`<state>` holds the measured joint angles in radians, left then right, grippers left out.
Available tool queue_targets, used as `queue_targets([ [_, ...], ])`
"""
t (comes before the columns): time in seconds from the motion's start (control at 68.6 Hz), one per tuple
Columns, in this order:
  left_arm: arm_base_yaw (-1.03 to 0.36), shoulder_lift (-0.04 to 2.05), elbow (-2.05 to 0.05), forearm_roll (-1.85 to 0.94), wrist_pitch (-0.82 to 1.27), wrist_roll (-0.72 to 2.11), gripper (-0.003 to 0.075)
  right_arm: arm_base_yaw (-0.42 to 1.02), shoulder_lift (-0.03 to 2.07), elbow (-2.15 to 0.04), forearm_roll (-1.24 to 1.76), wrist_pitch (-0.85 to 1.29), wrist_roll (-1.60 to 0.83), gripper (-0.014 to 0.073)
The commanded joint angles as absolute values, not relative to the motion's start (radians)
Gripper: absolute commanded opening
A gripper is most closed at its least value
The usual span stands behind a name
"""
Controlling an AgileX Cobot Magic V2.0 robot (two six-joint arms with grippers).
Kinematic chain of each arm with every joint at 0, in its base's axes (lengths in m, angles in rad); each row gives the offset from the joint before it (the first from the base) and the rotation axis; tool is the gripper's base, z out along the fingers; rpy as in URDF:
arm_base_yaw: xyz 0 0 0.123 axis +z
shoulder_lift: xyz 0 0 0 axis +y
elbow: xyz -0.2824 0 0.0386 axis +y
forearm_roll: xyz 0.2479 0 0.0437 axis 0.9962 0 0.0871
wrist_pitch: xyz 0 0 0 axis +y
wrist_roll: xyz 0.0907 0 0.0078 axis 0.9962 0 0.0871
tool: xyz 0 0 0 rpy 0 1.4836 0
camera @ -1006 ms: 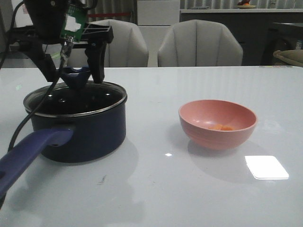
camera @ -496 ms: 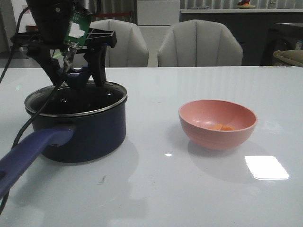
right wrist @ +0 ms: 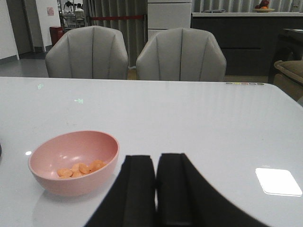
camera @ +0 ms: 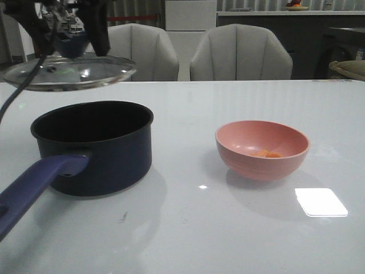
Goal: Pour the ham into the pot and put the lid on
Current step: 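Lift the glass lid off the pot and set it beside the pot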
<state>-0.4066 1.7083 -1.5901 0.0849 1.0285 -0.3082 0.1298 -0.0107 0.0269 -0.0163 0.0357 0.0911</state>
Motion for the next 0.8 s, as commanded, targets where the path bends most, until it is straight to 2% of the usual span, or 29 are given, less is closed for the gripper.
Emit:
queue_targets([
  [0.0, -0.334, 1.602, -1.625, 0.110, 1.026, -0.268, 0.0437, 0.129, -0.030, 0.021, -0.026, -0.048, 0.088, 0.0178],
  [0.277, -0.048, 1.474, -1.451, 0.087, 0.941, -0.157, 0.0437, 0.129, -0.030, 0.021, -0.026, -0.048, 0.088, 0.0178],
  [0.408, 0.071, 1.472, -1.316, -0.026, 0.840, -0.074, 0.0437, 0.129, -0.030, 0.021, -0.026, -0.048, 0.088, 0.0178],
  [0.583, 0.093, 1.501, -1.160, -0.060, 0.677, -0.063, 0.0438, 0.129, -0.030, 0.021, -0.026, -0.048, 0.088, 0.0178],
  [0.787, 0.093, 1.600, -1.109, -0.062, 0.631, -0.063, 0.0437, 0.129, -0.030, 0.021, -0.026, -0.048, 0.088, 0.0178],
])
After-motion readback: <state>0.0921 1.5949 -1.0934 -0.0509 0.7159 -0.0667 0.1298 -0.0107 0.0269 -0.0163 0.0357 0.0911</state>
